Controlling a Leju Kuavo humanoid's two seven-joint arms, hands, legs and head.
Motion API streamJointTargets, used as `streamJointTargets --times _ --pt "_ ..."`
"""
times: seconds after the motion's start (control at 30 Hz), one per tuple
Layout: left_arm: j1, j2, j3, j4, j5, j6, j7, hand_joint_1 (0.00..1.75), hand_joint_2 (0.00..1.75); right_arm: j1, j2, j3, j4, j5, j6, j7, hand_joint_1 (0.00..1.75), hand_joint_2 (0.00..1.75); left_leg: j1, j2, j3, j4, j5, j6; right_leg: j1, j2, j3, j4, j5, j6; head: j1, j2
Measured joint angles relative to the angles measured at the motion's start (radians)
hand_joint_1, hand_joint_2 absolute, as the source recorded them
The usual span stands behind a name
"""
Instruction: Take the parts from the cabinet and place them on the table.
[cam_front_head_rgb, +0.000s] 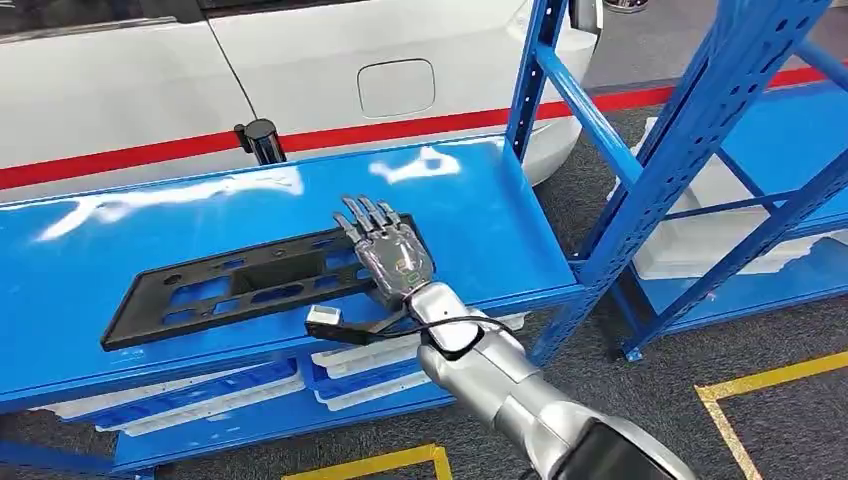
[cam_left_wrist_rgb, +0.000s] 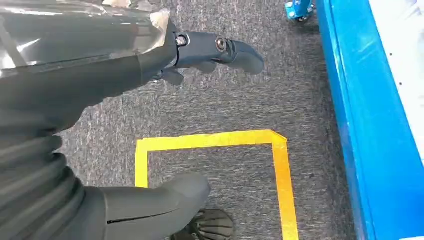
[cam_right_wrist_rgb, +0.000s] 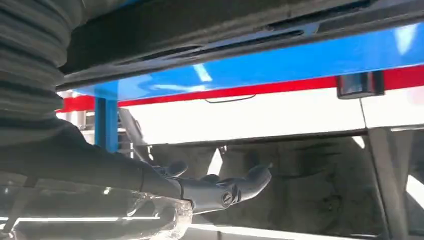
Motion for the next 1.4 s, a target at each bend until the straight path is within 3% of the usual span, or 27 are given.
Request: streamJointTargets --times 0.1,0.13,0.17,0.4,0.43,0.5,0.53,0.6,0.73,1.4 --pt "-0.003 -0.002 0.0 0.0 0.01 0.022 -0.022 0.0 0.0 -0.006 0.009 -0.015 0.014 0.018 -0.001 0.005 0.0 1.75 0.0 0.0 0.0 0.0 0.0 0.0 0.0 0.0 0.0 0.0 0.0 0.0 0.0 0.0" --pt "-0.003 -0.003 0.001 -0.001 0.011 0.032 -0.03 0.0 0.0 -0.009 0.013 -0.019 0.019 0.021 -0.001 0.005 1.5 1.75 0.0 0.0 0.0 0.0 0.0 0.0 0.0 0.0 0.0 0.0 0.0 0.0 0.0 0.0" --pt "-0.004 -0.004 0.001 -0.001 0.01 0.042 -0.037 0.0 0.0 -0.012 0.015 -0.022 0.026 0.027 -0.001 0.005 1.75 1.75 0.0 0.0 0.0 0.0 0.0 0.0 0.0 0.0 0.0 0.0 0.0 0.0 0.0 0.0" --pt "-0.007 -0.008 0.013 -0.001 0.009 0.093 -0.083 0.0 0.0 -0.021 0.028 -0.054 0.066 0.04 -0.002 -0.013 1.71 1.75 0.0 0.0 0.0 0.0 0.0 0.0 0.0 0.0 0.0 0.0 0.0 0.0 0.0 0.0" --pt "-0.007 -0.008 0.015 -0.001 0.01 0.096 -0.094 0.0 1.75 -0.021 0.028 -0.06 0.071 0.043 -0.002 -0.015 1.64 1.75 0.0 0.0 0.0 0.0 0.0 0.0 0.0 0.0 0.0 0.0 0.0 0.0 0.0 0.0" --pt "-0.007 -0.008 0.026 -0.003 0.026 0.102 -0.123 0.0 1.75 -0.021 0.03 -0.066 0.077 0.045 -0.005 -0.023 1.59 1.75 0.0 0.0 0.0 0.0 0.0 0.0 0.0 0.0 0.0 0.0 0.0 0.0 0.0 0.0" --pt "-0.008 -0.009 0.032 -0.003 0.029 0.105 -0.134 0.0 1.75 -0.021 0.031 -0.069 0.08 0.045 -0.005 -0.025 1.69 1.75 0.0 0.0 0.0 0.0 0.0 0.0 0.0 0.0 0.0 0.0 0.0 0.0 0.0 0.0" --pt "-0.008 -0.009 0.042 -0.003 0.029 0.12 -0.149 0.0 1.75 -0.023 0.032 -0.073 0.084 0.045 -0.005 -0.034 1.64 1.75 0.0 0.0 0.0 0.0 0.0 0.0 0.0 0.0 0.0 0.0 0.0 0.0 0.0 0.0" --pt "-0.013 -0.01 0.056 -0.004 0.029 0.141 -0.178 0.0 1.75 -0.04 0.034 -0.085 0.085 0.048 -0.011 -0.046 1.73 1.75 0.0 0.0 0.0 0.0 0.0 0.0 0.0 0.0 0.0 0.0 0.0 0.0 0.0 0.0" --pt "-0.019 -0.011 0.112 -0.032 0.021 0.124 -0.181 0.0 1.75 -0.023 0.03 -0.087 -0.071 0.059 0.032 -0.068 1.71 1.75 0.0 0.0 0.0 0.0 0.0 0.0 0.0 0.0 0.001 0.0 0.0 0.0 0.0 0.0"
